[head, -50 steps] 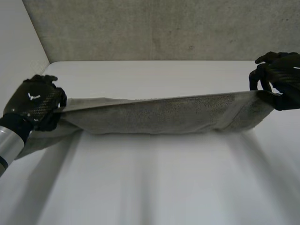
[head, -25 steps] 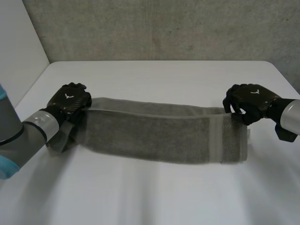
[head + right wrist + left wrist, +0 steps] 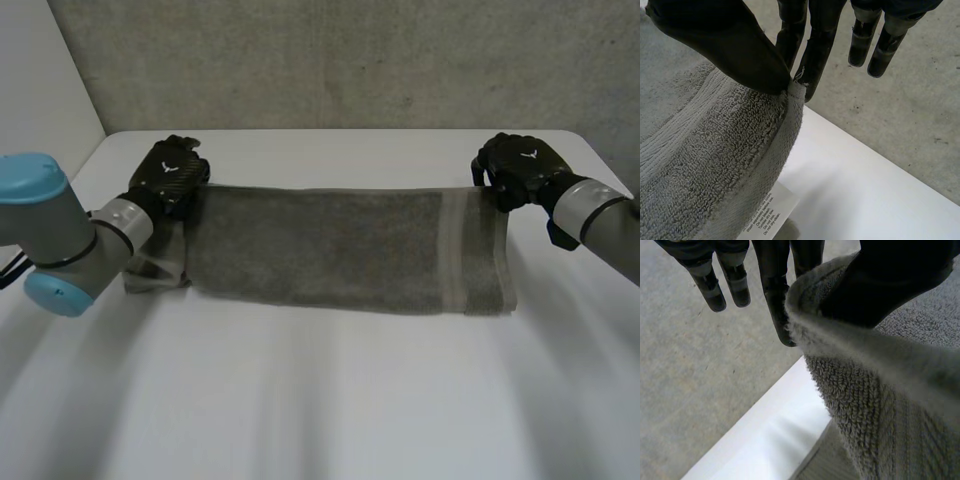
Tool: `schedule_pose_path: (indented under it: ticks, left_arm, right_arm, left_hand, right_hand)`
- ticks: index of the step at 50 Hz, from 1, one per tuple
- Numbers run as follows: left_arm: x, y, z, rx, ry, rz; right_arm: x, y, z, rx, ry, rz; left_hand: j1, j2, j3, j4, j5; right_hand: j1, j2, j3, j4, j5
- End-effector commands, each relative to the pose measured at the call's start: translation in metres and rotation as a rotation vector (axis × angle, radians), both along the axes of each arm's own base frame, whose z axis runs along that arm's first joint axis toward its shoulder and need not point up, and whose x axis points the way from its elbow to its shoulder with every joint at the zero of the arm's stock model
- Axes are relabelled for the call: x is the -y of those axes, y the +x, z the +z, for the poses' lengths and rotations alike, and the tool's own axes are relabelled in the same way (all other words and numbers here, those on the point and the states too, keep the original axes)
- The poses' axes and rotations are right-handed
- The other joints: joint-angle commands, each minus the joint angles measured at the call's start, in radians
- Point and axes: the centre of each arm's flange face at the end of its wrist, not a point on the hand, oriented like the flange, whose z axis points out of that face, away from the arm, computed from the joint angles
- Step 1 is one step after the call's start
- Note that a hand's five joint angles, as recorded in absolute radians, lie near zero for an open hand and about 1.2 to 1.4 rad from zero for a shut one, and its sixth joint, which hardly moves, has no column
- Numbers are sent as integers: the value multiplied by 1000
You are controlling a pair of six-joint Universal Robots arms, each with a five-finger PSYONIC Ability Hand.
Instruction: Fold the towel.
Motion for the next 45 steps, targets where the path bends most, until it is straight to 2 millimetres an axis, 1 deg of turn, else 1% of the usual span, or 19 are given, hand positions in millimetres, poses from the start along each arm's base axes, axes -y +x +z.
schedule_pose_path:
  ticks: [1, 5, 11, 12, 13, 14, 15, 16, 17, 18, 24, 26, 32, 34, 35, 37, 40, 42, 45]
  left_arm:
    - [9, -7, -20, -8, -40, -59]
    - [11, -8, -27, -8, -42, -59]
    - [11, -9, -30, -11, -60, -68]
    - [11, -8, -30, -11, -65, -67]
    - [11, -8, -30, -11, -65, -67]
    - [11, -8, -29, -12, -68, -67]
    - [10, -7, -28, -12, -69, -61]
    - [10, -7, -28, -12, -69, -61]
    - [10, -7, -26, -11, -72, -61]
    - [9, -6, -23, -12, -76, -59]
    - [6, -3, -7, -18, -98, -62]
    - [3, -2, 8, -24, -125, -64]
    - [-6, -4, 24, -32, -151, -70]
    - [-15, -3, 44, -52, -169, -77]
    - [-15, -3, 45, -52, -169, -77]
    - [-28, -3, 60, -83, -164, -95]
    - [-35, -2, 67, -104, -155, -106]
    - [-46, 0, 79, -148, -135, -125]
    - [-57, 4, 84, -192, -90, -134]
  right_arm:
    - [11, 7, -25, -13, 21, -13]
    - [17, 9, -40, -24, 34, -24]
    - [19, 12, -47, -27, 31, -28]
    - [19, 12, -47, -27, 31, -28]
    - [19, 12, -47, -28, 25, -33]
    - [19, 12, -47, -28, 25, -33]
    - [19, 12, -45, -27, 19, -33]
    - [18, 12, -43, -25, 15, -32]
    - [18, 12, -43, -25, 15, -32]
    - [17, 13, -40, -25, 9, -35]
    - [9, 16, -23, -30, -15, -45]
    - [5, 16, -20, -31, -18, -41]
    - [-16, 17, -6, -58, -25, -24]
    - [-24, 16, -3, -64, -25, -18]
    - [-31, 15, 1, -69, -24, -17]
    - [-38, 13, 4, -72, -20, -16]
    - [-52, 10, 11, -72, -14, -15]
    - [-59, 9, 14, -72, -11, -15]
    - [-73, 7, 13, -74, 14, -6]
  left_hand:
    - [96, 41, -51, -59, 36]
    - [96, 41, -51, -59, 36]
    - [96, 41, -51, -59, 36]
    - [-203, -258, -51, -59, -263]
    - [-206, -261, -51, -59, -266]
    - [-662, -717, -51, -59, -723]
    - [-969, -1024, -51, -59, -1030]
    - [-972, -1027, -51, -59, -1033]
    - [-1094, -1149, -51, -59, -1155]
    - [-1107, -1162, -51, -59, -1168]
    - [-1110, -1165, -51, -59, -1171]
    - [-1110, -1165, -51, -59, -1171]
    - [-1110, -1165, -51, -59, -1171]
    - [-1110, -1165, -51, -59, -1171]
    - [-1110, -1165, -51, -59, -1171]
    - [-1110, -1165, -51, -59, -1171]
    - [-1110, -1165, -51, -59, -1171]
    - [-1110, -1165, -51, -59, -1171]
    - [-1110, -1165, -51, -59, -1171]
  right_hand:
    - [69, 59, -43, -76, 29]
    - [69, 59, -43, -76, 29]
    - [69, 59, -43, -76, 29]
    - [69, 59, -43, -76, 29]
    - [69, 59, -43, -76, 29]
    - [69, 59, -43, -76, 29]
    - [-5, -16, -43, -76, -46]
    - [-558, -569, -43, -76, -599]
    - [-564, -574, -43, -76, -604]
    - [-869, -879, -43, -76, -909]
    - [-1133, -1143, -43, -76, -1173]
    - [-1142, -1153, -43, -76, -1183]
    - [-1145, -1156, -43, -76, -1186]
    - [-1145, -1156, -43, -76, -1186]
    - [-1142, -1153, -43, -76, -1183]
    - [-1142, -1153, -43, -76, -1183]
    - [-1139, -1150, -43, -76, -1180]
    - [-1133, -1144, -43, -76, -1174]
    - [-1128, -1138, -43, -76, -1168]
